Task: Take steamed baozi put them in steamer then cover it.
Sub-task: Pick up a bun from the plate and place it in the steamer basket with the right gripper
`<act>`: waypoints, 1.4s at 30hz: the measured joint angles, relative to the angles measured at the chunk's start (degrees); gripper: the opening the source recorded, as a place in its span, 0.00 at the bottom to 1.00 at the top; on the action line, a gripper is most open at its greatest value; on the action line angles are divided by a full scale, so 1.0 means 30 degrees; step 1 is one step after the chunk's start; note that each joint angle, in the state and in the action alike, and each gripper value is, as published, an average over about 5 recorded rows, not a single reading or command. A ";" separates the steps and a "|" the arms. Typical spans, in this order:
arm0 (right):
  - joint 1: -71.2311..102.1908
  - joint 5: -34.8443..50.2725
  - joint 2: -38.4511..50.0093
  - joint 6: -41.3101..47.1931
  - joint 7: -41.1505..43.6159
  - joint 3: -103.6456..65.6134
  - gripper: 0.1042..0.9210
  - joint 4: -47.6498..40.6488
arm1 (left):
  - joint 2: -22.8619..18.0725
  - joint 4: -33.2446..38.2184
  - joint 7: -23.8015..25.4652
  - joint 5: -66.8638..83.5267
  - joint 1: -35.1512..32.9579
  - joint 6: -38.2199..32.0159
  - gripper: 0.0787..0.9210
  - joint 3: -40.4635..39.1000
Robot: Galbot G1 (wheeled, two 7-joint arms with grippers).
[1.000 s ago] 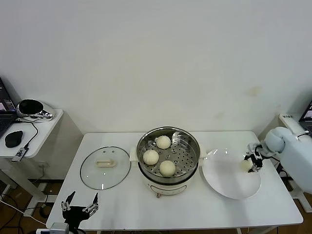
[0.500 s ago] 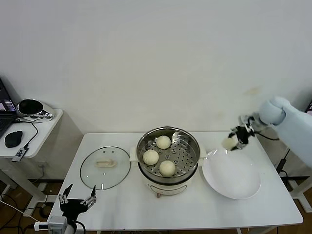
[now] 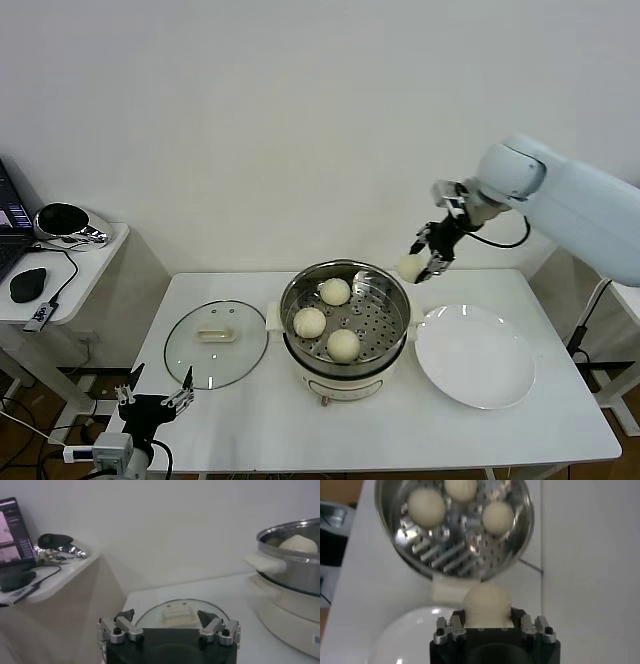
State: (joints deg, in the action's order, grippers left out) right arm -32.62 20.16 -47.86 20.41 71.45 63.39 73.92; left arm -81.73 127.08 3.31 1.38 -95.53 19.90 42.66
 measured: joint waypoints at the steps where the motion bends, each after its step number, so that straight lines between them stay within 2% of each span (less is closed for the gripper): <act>1: -0.0147 0.0179 -0.0279 0.0180 -0.0036 0.0279 0.56 -0.0012 | -0.0022 0.0000 -0.0007 0.0020 0.0024 0.0000 0.88 0.0005; 7: -0.0564 0.0717 -0.1910 0.0960 -0.0270 0.1482 0.54 -0.0219 | -0.0117 0.0041 -0.0020 0.0128 0.0102 -0.0002 0.88 0.0009; 14: -0.0200 0.0354 -0.3269 0.1661 -0.0712 0.2137 0.46 -0.0388 | -0.0173 0.0126 -0.0013 0.0212 0.0116 -0.0001 0.88 0.0064; 32: 0.1506 -0.0899 -0.3891 0.2242 -0.1600 0.2767 0.47 -0.0594 | -0.0200 0.0107 -0.0003 0.0215 -0.0022 -0.0053 0.88 -0.0031; 37: 0.1798 -0.1271 -0.3860 0.2242 -0.1760 0.2785 0.54 -0.0603 | -0.0230 0.0095 -0.0001 0.0215 -0.0047 -0.0095 0.88 -0.0086; 42: 0.1893 -0.1554 -0.3740 0.2258 -0.1964 0.2794 0.71 -0.0525 | -0.0232 0.0067 0.0002 0.0219 -0.0058 -0.0114 0.88 -0.0110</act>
State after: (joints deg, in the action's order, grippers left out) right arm -26.94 15.50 -59.08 27.18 65.56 71.77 72.34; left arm -82.43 127.28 3.32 2.04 -95.71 19.55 42.33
